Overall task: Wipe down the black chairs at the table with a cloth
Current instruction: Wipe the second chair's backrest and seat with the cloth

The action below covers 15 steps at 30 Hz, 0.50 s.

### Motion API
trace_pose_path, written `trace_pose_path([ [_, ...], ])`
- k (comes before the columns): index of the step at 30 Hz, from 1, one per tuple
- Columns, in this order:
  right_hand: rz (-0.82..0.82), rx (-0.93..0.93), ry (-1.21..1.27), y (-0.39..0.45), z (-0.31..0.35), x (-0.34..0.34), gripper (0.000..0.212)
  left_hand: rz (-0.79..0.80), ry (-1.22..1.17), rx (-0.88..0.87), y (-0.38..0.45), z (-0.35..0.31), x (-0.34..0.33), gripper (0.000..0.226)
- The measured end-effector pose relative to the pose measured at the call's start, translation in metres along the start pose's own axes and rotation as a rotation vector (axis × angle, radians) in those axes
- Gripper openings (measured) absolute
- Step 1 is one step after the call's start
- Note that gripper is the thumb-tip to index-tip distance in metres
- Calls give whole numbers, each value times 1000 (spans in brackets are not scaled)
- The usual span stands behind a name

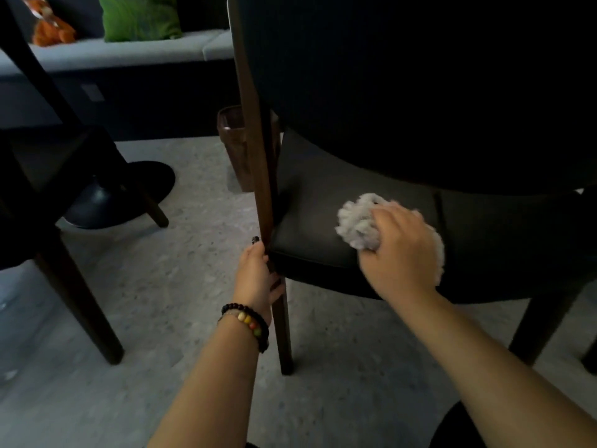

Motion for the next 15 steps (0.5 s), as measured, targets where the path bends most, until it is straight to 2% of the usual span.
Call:
trace_pose_path([
  [3, 89, 108, 52, 7, 61, -17, 39, -34, -49, 4, 6, 2, 6, 25],
  [6, 142, 178, 50, 11, 89, -28, 41, -83, -100, 10, 12, 5, 10, 34],
  [11, 205, 406, 20, -7, 51, -8, 40, -7, 1, -16, 15, 13, 8, 22],
  [15, 84, 345, 50, -26, -6, 14, 39, 5, 40, -28, 17, 17, 6, 16],
])
Point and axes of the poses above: each hand's wrist, its own y-axis towards the middle knuckle, its own x-axis out of the back of the hand, z = x × y, the point moved 1 cm from there along y, towards the middle knuckle, and after that the axes turned 13 degrees about -y, right-handed, at the moved point
